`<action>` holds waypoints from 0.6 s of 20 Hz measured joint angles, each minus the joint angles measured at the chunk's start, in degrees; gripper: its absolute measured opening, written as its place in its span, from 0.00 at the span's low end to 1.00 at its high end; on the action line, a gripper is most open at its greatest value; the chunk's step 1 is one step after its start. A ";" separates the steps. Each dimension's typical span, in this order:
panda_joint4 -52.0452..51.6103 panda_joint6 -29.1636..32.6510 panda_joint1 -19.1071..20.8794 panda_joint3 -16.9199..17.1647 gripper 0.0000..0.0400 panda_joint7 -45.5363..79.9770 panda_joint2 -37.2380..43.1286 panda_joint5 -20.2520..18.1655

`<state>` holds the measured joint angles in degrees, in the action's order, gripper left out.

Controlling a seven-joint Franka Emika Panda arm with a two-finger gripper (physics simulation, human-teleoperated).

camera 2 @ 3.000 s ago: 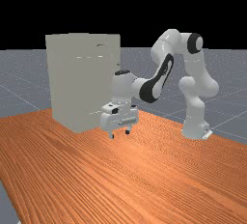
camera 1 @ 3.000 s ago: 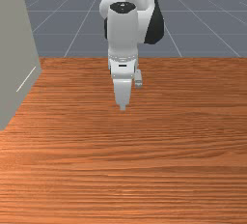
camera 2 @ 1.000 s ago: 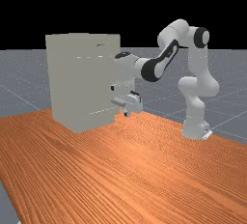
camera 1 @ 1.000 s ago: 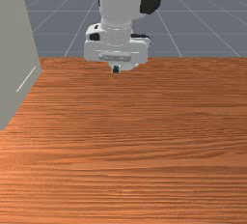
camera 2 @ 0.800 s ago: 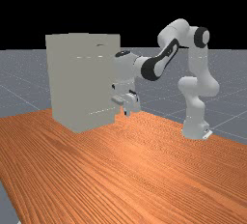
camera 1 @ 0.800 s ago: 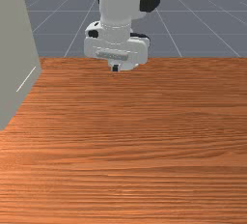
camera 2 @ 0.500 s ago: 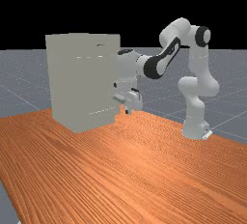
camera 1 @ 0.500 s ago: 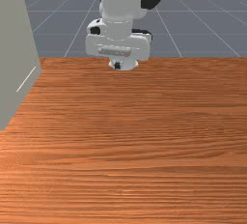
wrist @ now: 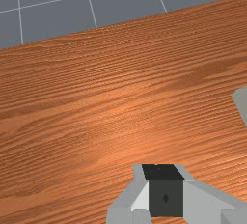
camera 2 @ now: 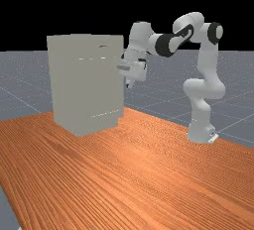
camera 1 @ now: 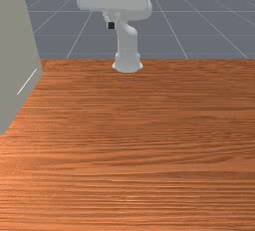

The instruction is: Open the drawer

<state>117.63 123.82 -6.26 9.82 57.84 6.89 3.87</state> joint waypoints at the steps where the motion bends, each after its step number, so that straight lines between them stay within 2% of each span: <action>1: 0.76 1.86 0.45 0.11 0.00 0.82 1.60 0.53; 2: 1.20 3.82 2.01 -0.82 0.00 3.54 2.72 8.30; 3: -1.17 0.22 1.57 0.16 0.00 1.28 2.37 5.93; 5: -3.93 -3.56 1.44 1.11 0.00 -2.02 1.51 3.55; 6: -2.38 -1.46 2.44 -0.31 0.00 0.77 2.25 12.68; 7: -3.16 -2.41 2.70 -0.55 0.00 1.21 1.78 16.49; 8: -3.20 -2.13 3.10 -0.66 0.00 1.88 1.73 18.99; 9: -3.32 -1.76 3.20 -0.53 0.00 1.45 1.68 19.37; 10: -3.77 -1.60 2.96 -0.04 0.00 -0.04 1.51 17.00; 11: -3.98 -2.52 3.23 -0.65 0.00 1.90 1.31 20.57; 12: -3.73 -3.29 3.83 -1.57 0.00 6.81 1.23 26.73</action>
<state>113.90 120.54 -2.43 8.25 64.66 8.11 30.60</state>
